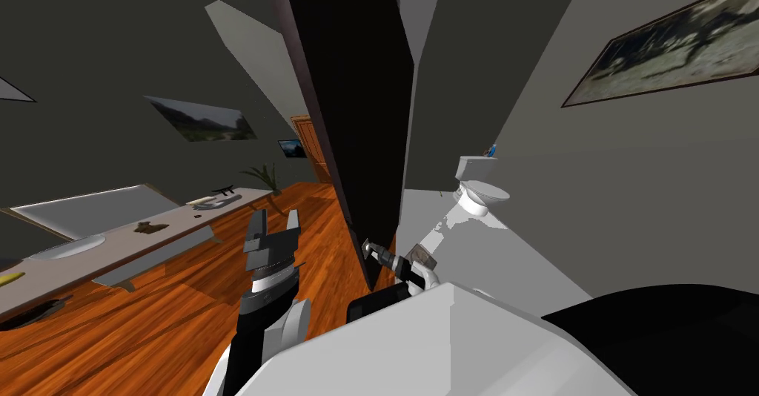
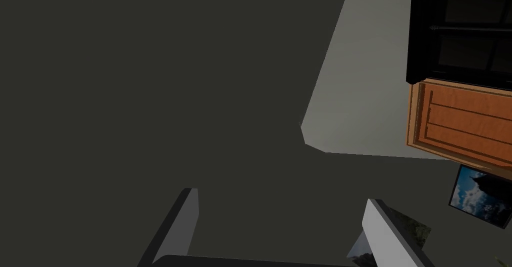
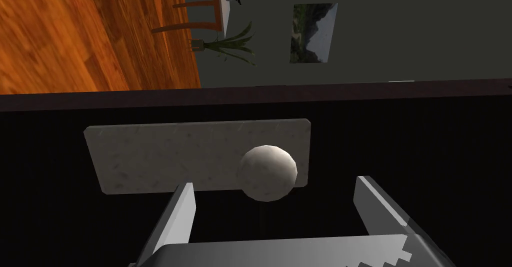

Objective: Push the door open

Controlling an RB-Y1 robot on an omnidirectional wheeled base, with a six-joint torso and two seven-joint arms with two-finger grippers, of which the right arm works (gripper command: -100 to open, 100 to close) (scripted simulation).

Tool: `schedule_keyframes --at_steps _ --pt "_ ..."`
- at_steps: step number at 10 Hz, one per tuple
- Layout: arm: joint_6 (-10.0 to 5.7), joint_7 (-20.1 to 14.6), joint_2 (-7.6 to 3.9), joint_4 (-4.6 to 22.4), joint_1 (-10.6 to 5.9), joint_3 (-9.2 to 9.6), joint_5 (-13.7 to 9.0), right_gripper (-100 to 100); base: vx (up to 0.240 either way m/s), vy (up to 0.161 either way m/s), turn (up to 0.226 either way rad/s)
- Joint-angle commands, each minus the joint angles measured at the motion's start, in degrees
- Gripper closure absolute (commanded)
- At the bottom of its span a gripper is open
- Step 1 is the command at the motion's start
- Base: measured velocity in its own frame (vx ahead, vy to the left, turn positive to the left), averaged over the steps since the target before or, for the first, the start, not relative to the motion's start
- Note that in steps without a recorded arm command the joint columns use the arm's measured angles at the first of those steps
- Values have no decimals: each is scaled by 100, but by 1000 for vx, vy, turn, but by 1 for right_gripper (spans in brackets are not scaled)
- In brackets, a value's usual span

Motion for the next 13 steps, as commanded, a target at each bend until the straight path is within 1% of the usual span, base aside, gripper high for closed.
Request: schedule_keyframes --at_steps 1,2,3,8,9,10,13 --pt "28 66 60 30 -10 -20 -22 -100 168 159 37" --pt "22 32 31 4 -5 -10 -12 -100 72 70 -12" --pt "22 32 31 4 -5 -10 -12 100 -13 -12 -1" --pt "22 32 31 4 -5 -10 -12 100 -12 -13 3" --pt "82 92 40 -13 44 -37 -39 100 82 72 -93" --pt "93 110 46 -23 56 -45 -48 100 83 125 -53" --pt "184 248 92 -100 146 -109 -118 100 127 175 -91"
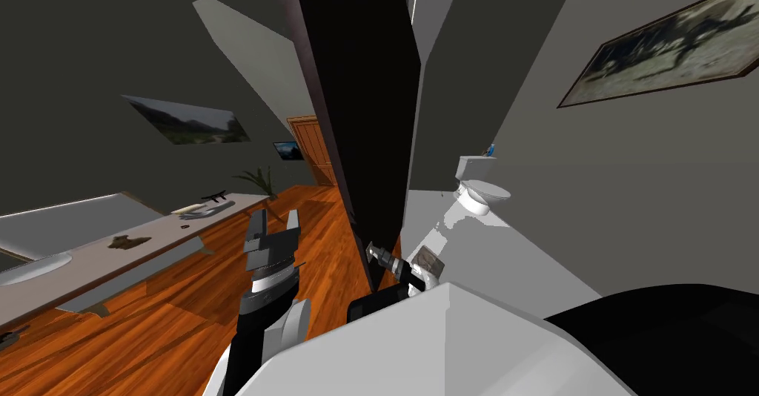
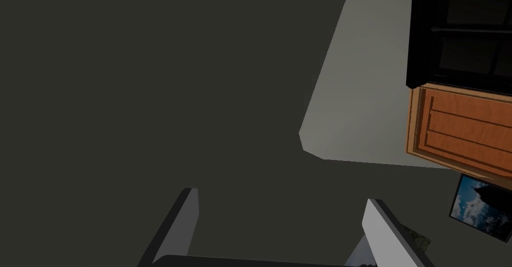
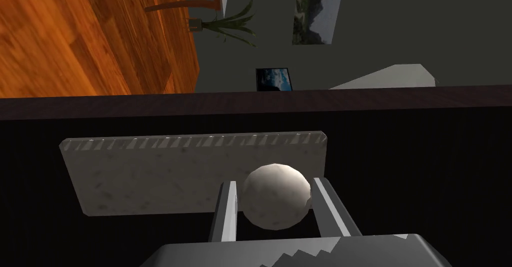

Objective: Push the door open

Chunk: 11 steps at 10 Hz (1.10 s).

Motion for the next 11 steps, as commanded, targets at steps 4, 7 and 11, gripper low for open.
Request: schedule_keyframes --at_steps 4,7,11 --pt "194 293 112 -178 146 -165 -160 100 184 215 -134" --pt "331 501 217 -294 282 -261 -265 100 179 220 -156" --pt "463 700 345 -406 412 -354 -367 100 150 175 -121"
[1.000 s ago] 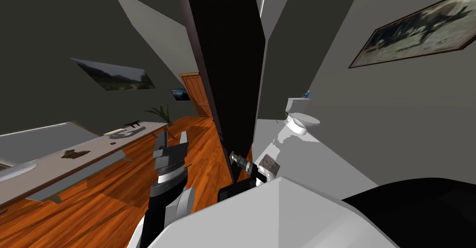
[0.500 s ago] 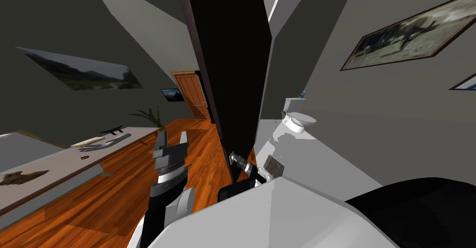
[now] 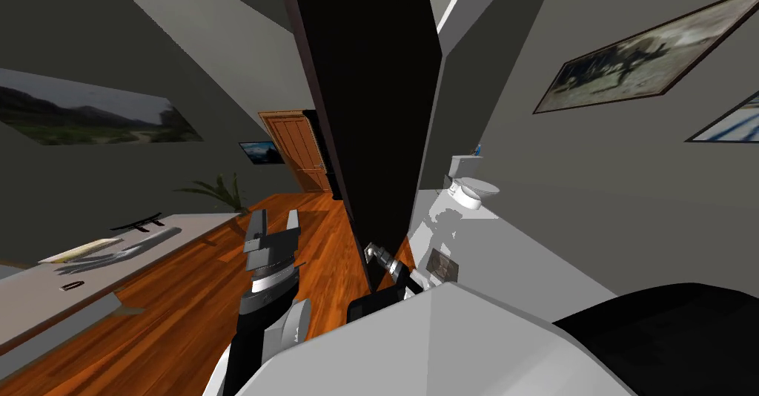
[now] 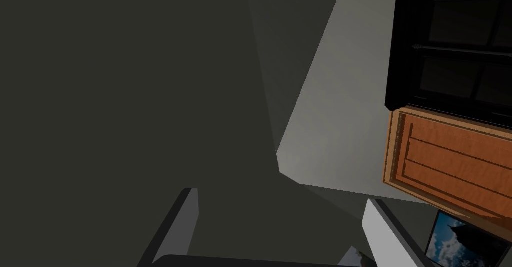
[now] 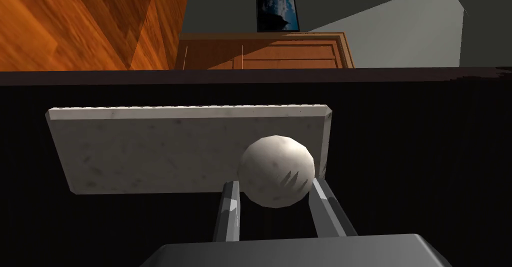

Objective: Push the door open

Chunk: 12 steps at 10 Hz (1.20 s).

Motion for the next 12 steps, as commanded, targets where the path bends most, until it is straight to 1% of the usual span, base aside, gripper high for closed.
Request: schedule_keyframes --at_steps 1,2,3,7,8,9,10,11,12 --pt "108 71 23 -126 65 -72 -56 100 108 157 -141" --pt "146 128 69 -158 102 -99 -86 100 102 156 -135" --pt "163 154 92 -172 120 -111 -99 100 114 190 -100" --pt "273 321 267 -265 228 -188 -184 100 128 177 -98" --pt "237 308 201 -216 206 -234 -192 100 67 58 -31" --pt "250 378 159 -197 165 -346 -263 100 79 79 -56" --pt "258 413 147 -176 148 -402 -300 100 116 177 -68" --pt "265 325 56 -281 229 -321 -249 -100 -51 15 -61" --pt "264 314 44 -294 238 -311 -243 -100 -178 -128 6"
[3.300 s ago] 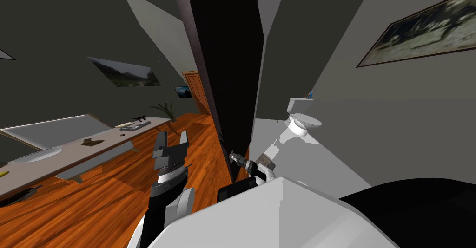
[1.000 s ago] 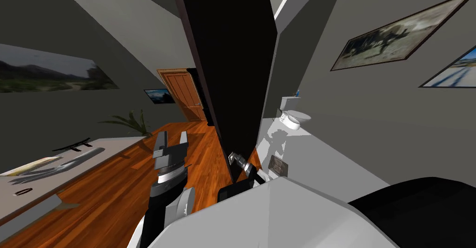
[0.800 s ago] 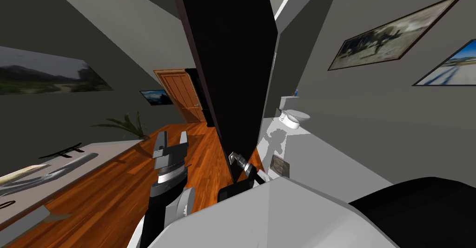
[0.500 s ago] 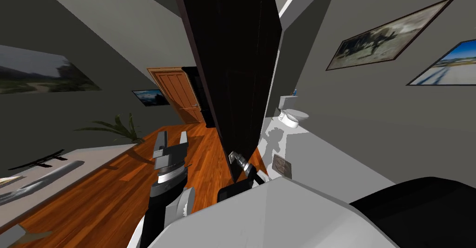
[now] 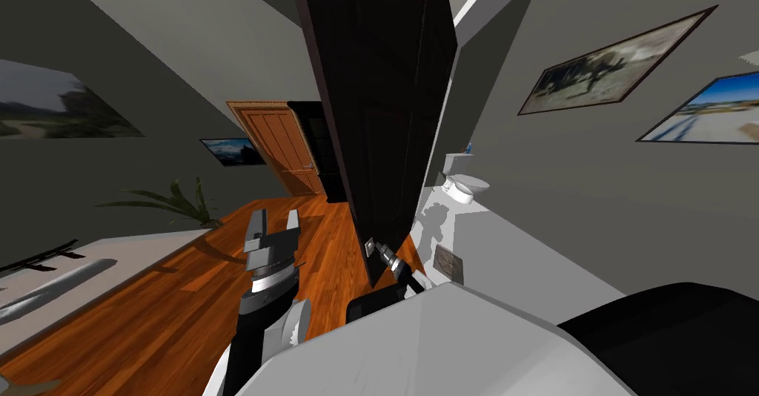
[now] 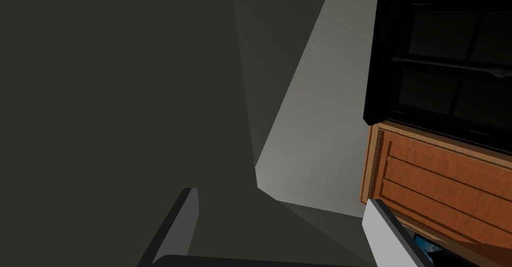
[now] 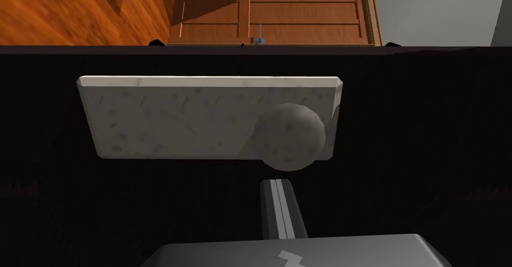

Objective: Push the door open

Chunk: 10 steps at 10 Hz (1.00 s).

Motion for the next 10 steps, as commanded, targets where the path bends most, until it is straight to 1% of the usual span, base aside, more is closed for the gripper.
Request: schedule_keyframes --at_steps 1,3,4,5,6,7,8,9,10 --pt "10 -48 -39 -54 47 46 26 -100 -199 -124 6" --pt "6 -98 -42 -113 89 91 52 -100 -202 -102 -22" --pt "5 -121 -27 -139 107 111 64 -100 -233 -98 -18" --pt "3 -153 15 -178 135 140 82 -100 -219 -104 -19" --pt "-15 -132 -15 -133 112 117 67 -100 -96 -48 1" --pt "-35 -98 -43 -92 89 90 49 -100 80 105 50" --pt "-41 -87 -42 -81 82 83 43 -100 181 142 18" --pt "-46 -76 -39 -69 74 75 38 -100 215 123 10" --pt "-63 -41 -11 -31 51 51 22 -100 246 144 39"
